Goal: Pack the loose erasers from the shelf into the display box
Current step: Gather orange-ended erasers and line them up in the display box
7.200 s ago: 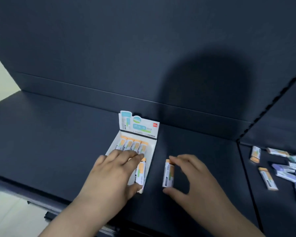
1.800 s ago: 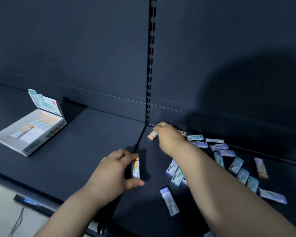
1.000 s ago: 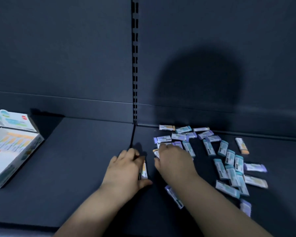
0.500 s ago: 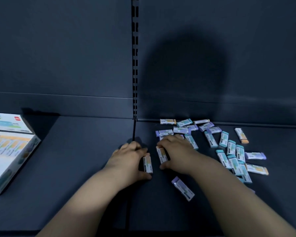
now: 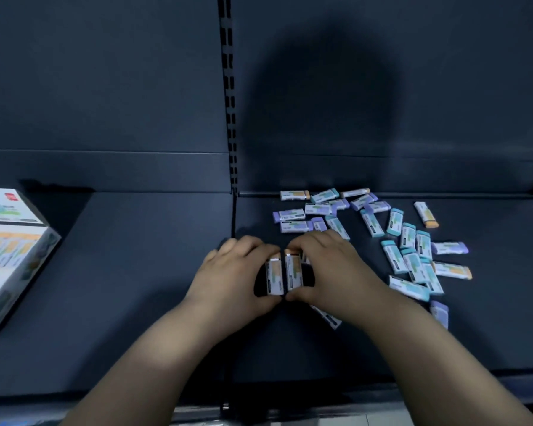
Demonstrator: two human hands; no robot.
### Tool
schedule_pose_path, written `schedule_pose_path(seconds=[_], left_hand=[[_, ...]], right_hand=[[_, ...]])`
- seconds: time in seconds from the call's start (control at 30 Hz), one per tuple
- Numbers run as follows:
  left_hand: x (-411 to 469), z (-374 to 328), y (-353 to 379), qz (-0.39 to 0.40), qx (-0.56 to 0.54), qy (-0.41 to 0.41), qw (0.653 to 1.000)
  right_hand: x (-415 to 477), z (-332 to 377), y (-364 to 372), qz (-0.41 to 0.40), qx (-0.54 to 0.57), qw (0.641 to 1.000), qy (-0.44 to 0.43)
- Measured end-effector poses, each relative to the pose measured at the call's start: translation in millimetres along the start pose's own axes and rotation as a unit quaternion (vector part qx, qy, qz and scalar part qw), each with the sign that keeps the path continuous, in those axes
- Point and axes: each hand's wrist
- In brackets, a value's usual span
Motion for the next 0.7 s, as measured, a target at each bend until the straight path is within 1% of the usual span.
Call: schedule_pose_path(seconds=[0.17, 0.33, 0.5, 0.7], left_hand=[[-24, -23, -1, -0.039, 0.055, -0.017, 0.998], [-46, -53, 5, -0.104, 0.131, -0.030, 0.985], [-63, -58, 1, -0.097, 0.168, -0.035, 0.980], [-79, -41, -13, -0.102, 0.153, -0.047, 0.982]], right_hand=[[-27, -5, -13, -0.023, -0.021, 0.999, -0.040], [-46, -12, -16, -0.017, 0.010, 0.997, -0.077], [-58, -6, -15, -0.019, 0.033, 0.994, -0.100], [-58, 23, -12, -0.010, 0.039, 0.994, -0.104]])
Point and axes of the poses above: each hand's wrist, its own x-axis towards the middle knuckle, its own y-axis out of the palm, z = x × y, and after that the axes turned 3 degrees about -z, right-handed
